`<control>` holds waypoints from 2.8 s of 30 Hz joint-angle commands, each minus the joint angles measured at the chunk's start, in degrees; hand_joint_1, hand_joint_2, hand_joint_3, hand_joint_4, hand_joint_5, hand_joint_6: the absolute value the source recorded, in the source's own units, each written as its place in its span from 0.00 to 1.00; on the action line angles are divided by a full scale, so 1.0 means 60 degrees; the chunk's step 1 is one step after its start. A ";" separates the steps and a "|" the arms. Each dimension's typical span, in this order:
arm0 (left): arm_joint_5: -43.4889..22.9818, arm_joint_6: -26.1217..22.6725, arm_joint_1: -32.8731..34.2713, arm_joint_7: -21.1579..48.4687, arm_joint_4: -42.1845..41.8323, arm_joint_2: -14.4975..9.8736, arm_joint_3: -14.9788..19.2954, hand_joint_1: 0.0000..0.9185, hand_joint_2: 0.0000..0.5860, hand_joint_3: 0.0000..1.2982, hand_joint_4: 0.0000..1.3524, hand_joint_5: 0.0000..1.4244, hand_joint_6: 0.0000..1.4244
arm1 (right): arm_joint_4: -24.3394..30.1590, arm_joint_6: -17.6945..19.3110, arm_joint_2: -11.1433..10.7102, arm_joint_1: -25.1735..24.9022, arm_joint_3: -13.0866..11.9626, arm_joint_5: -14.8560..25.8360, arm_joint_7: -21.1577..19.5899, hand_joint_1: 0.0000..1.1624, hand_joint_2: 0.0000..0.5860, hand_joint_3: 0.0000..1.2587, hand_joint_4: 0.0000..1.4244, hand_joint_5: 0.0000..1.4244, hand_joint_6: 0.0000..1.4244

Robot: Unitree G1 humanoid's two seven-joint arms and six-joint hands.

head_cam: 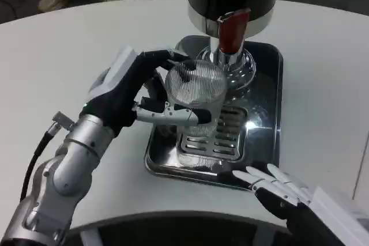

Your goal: Grasp the cup under the faucet to collect the drink, then remove the cup.

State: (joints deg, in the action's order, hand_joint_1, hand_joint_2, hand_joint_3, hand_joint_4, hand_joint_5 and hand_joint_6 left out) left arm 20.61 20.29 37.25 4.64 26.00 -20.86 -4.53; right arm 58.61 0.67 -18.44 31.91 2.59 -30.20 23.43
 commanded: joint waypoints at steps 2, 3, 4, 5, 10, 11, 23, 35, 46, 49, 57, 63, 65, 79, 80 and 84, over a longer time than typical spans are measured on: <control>0.0072 0.0000 0.0145 -0.0243 -0.0034 0.0068 -0.0143 0.80 0.00 0.58 0.62 0.69 0.64 | -0.0058 0.0140 0.0057 0.0141 -0.0047 0.0044 -0.0159 0.48 0.84 0.14 0.07 0.01 0.00; 0.0098 -0.0010 0.0125 -0.0255 -0.0055 0.0063 -0.0167 0.80 0.00 0.58 0.62 0.69 0.64 | -0.0046 0.0160 0.0064 0.0181 -0.0048 0.0049 -0.0182 0.48 0.84 0.14 0.07 0.01 0.00; 0.0123 -0.0017 0.0100 -0.0266 -0.0072 0.0056 -0.0187 0.80 0.00 0.58 0.62 0.69 0.64 | -0.0033 0.0178 0.0070 0.0219 -0.0041 0.0050 -0.0205 0.48 0.84 0.14 0.07 0.01 0.00; 0.0145 -0.0018 0.0077 -0.0274 -0.0078 0.0047 -0.0203 0.80 0.00 0.58 0.62 0.69 0.64 | -0.0024 0.0192 0.0076 0.0251 -0.0031 0.0052 -0.0229 0.48 0.84 0.14 0.07 0.01 0.00; 0.0239 -0.0017 -0.0013 -0.0287 -0.0110 0.0024 -0.0226 0.80 0.00 0.58 0.62 0.69 0.64 | -0.0025 0.0217 0.0073 0.0321 -0.0004 0.0056 -0.0313 0.48 0.84 0.14 0.07 0.01 0.00; 0.0254 -0.0014 -0.0032 -0.0286 -0.0106 0.0026 -0.0226 0.80 0.00 0.58 0.62 0.69 0.64 | -0.0029 0.0221 0.0069 0.0324 -0.0002 0.0060 -0.0322 0.48 0.84 0.14 0.07 0.01 0.00; 0.0302 0.0053 -0.0018 -0.0247 0.0003 0.0051 -0.0250 0.80 0.00 0.58 0.62 0.69 0.64 | -0.0174 0.0192 0.0065 0.0208 0.0043 0.0050 -0.0391 0.48 0.84 0.14 0.07 0.01 0.00; -0.0045 0.0042 -0.0095 -0.0062 0.0114 0.0313 -0.0197 0.80 0.00 0.58 0.62 0.69 0.64 | -0.0288 0.0102 0.0075 0.0048 0.0075 0.0047 -0.0370 0.48 0.84 0.14 0.07 0.01 0.00; -0.0255 -0.0020 -0.0074 0.0101 -0.0024 0.0490 -0.0269 0.79 0.00 0.58 0.62 0.69 0.64 | -0.0328 0.0070 0.0073 -0.0032 0.0120 0.0044 -0.0340 0.48 0.84 0.14 0.07 0.01 0.00; -0.0229 -0.0022 0.0011 0.0090 0.0062 0.0525 -0.0285 0.79 0.00 0.58 0.62 0.69 0.64 | -0.0307 0.0066 0.0076 -0.0012 0.0106 0.0049 -0.0343 0.48 0.84 0.14 0.07 0.01 0.00; -0.0134 -0.0033 0.0018 0.0065 0.0084 0.0646 -0.0396 0.79 0.00 0.58 0.62 0.69 0.64 | -0.0282 0.0075 0.0082 0.0035 0.0060 0.0076 -0.0355 0.48 0.84 0.14 0.07 0.01 0.00; -0.0031 -0.0040 0.0135 -0.0061 0.0283 0.0702 -0.0492 0.79 0.00 0.58 0.62 0.69 0.64 | -0.0255 0.0077 0.0083 0.0102 -0.0041 0.0129 -0.0368 0.48 0.84 0.14 0.07 0.01 0.00; -0.0011 -0.0044 0.0182 -0.0109 0.0360 0.0712 -0.0524 0.79 0.00 0.58 0.62 0.69 0.64 | -0.0244 0.0082 0.0086 0.0131 -0.0062 0.0142 -0.0365 0.48 0.84 0.14 0.07 0.01 0.00; 0.0132 -0.0005 0.0261 -0.0418 0.0636 0.0560 -0.0603 0.79 0.00 0.59 0.62 0.70 0.64 | -0.0197 0.0141 0.0114 0.0307 -0.0110 0.0207 -0.0377 0.48 0.84 0.14 0.07 0.01 0.00; 0.0133 -0.0006 0.0261 -0.0427 0.0639 0.0541 -0.0596 0.79 0.00 0.59 0.62 0.70 0.64 | -0.0197 0.0145 0.0115 0.0310 -0.0095 0.0201 -0.0378 0.48 0.84 0.14 0.07 0.01 0.00; 0.0112 -0.0006 0.0238 -0.0418 0.0628 0.0498 -0.0583 0.79 0.00 0.59 0.62 0.70 0.64 | -0.0195 0.0146 0.0118 0.0312 -0.0069 0.0186 -0.0377 0.48 0.84 0.14 0.07 0.01 0.00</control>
State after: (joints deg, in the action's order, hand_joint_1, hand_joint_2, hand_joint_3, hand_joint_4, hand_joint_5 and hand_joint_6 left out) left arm 20.84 20.03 38.74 2.78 28.94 -17.08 -7.89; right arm 56.75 1.06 -18.18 32.87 1.98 -29.35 21.61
